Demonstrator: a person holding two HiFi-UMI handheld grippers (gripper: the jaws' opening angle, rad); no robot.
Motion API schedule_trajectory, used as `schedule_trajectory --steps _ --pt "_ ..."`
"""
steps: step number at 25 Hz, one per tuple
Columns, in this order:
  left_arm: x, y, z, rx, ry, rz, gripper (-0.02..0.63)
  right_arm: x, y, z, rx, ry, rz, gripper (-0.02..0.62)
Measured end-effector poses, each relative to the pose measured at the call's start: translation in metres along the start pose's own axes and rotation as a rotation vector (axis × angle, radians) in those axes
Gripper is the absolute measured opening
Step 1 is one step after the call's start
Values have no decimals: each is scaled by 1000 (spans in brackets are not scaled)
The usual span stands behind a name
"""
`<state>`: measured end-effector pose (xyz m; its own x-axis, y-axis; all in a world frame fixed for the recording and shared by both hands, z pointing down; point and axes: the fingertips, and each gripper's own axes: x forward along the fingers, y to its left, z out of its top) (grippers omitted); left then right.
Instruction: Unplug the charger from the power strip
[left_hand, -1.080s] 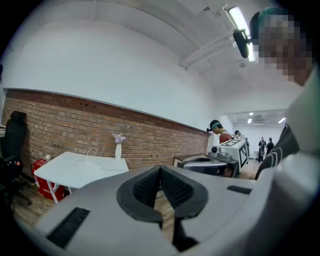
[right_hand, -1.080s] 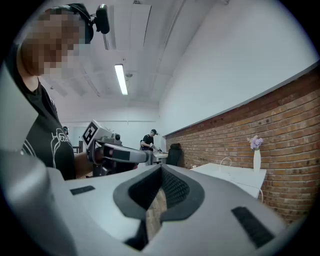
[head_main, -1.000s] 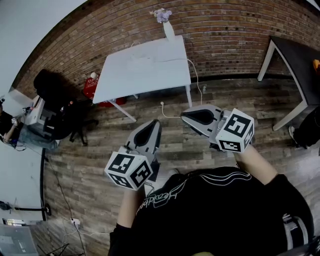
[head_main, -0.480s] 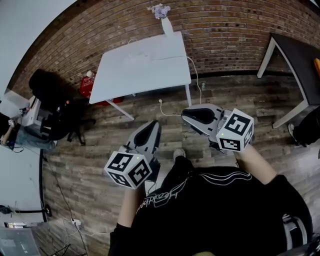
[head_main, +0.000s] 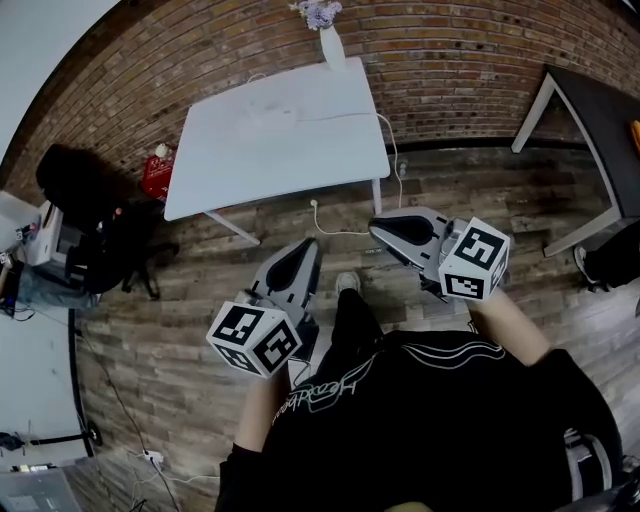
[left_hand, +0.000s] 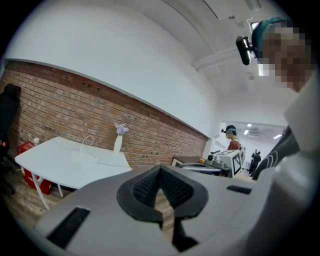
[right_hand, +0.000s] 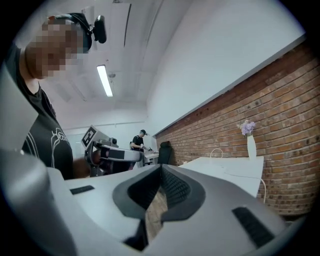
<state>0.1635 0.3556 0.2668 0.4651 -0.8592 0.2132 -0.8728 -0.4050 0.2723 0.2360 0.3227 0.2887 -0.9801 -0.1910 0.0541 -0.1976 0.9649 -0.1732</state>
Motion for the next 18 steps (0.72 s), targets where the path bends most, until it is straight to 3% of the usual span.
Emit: schedule_trajectory --steps 2,8,18 --pt "9 26 6 5 -12 -11 3 20 -20 1 11 -3 -25 -3" --pt "48 122 29 -84 -12 -64 3 98 -82 12 32 29 -56 -5" --pt "116 301 80 -94 29 -70 3 247 -196 30 83 101 -92 -5"
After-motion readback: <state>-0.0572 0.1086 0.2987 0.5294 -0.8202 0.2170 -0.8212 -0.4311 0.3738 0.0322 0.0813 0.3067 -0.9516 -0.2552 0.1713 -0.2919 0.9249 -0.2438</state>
